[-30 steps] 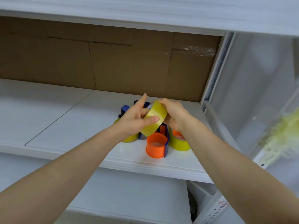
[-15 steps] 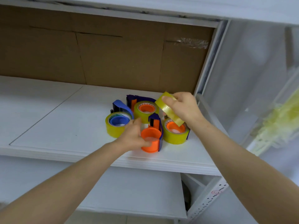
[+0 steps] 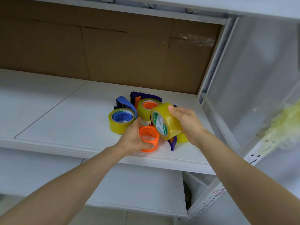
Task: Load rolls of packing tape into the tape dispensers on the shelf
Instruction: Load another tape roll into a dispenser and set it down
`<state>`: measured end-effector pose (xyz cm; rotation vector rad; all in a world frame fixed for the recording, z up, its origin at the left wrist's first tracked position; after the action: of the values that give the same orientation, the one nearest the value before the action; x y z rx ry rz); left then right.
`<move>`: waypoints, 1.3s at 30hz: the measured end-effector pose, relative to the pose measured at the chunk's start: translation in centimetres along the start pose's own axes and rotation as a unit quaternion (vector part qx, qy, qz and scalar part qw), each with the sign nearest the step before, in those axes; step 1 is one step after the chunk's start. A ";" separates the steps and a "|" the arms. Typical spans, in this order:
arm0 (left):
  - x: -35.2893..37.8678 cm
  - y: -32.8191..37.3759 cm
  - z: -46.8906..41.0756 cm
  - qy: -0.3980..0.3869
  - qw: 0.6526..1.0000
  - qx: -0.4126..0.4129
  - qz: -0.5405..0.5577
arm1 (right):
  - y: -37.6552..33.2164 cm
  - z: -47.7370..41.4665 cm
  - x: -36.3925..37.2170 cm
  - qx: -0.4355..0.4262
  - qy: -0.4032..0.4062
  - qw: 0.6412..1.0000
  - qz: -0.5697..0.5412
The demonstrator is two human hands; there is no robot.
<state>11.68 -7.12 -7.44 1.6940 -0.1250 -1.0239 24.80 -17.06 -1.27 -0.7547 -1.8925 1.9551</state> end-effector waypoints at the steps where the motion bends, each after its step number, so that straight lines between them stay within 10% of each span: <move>1: -0.1 -0.2 0.2 -0.003 1.000 0.001 0.002 | -0.1 0.0 -0.1 0.002 -0.013 1.000 0.023; 10: 0.4 -1.1 2.2 -0.028 0.990 0.036 0.130 | -1.4 2.7 5.5 -0.197 -0.173 0.891 0.372; 14: 0.1 -1.9 2.5 -0.039 0.985 0.036 0.164 | 0.4 3.3 6.4 -0.227 -0.124 0.835 0.487; 29: -0.3 -1.3 3.8 -0.016 0.987 0.125 -0.101 | 2.8 4.9 5.7 -0.271 -0.130 0.871 0.388; 35: -1.0 0.8 4.6 0.054 0.950 0.193 -0.241 | 2.5 5.2 4.3 -0.311 -0.074 0.877 0.360; 39: 0.1 1.9 4.2 -0.029 0.902 0.223 -0.369 | 2.2 3.6 0.4 -0.181 0.011 0.923 0.339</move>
<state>9.64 -11.02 -5.98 2.1942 0.2954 -1.7032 22.69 -19.94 -3.59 -1.7241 -2.2010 1.9244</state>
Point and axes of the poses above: each hand's wrist, its own z-axis away from the middle knuckle, its own x-axis out of the palm, y = z × x, the point moved 6 cm from there along -z, towards the middle knuckle, and after that the axes turned 6 degrees about -x, right-handed, at the moved point
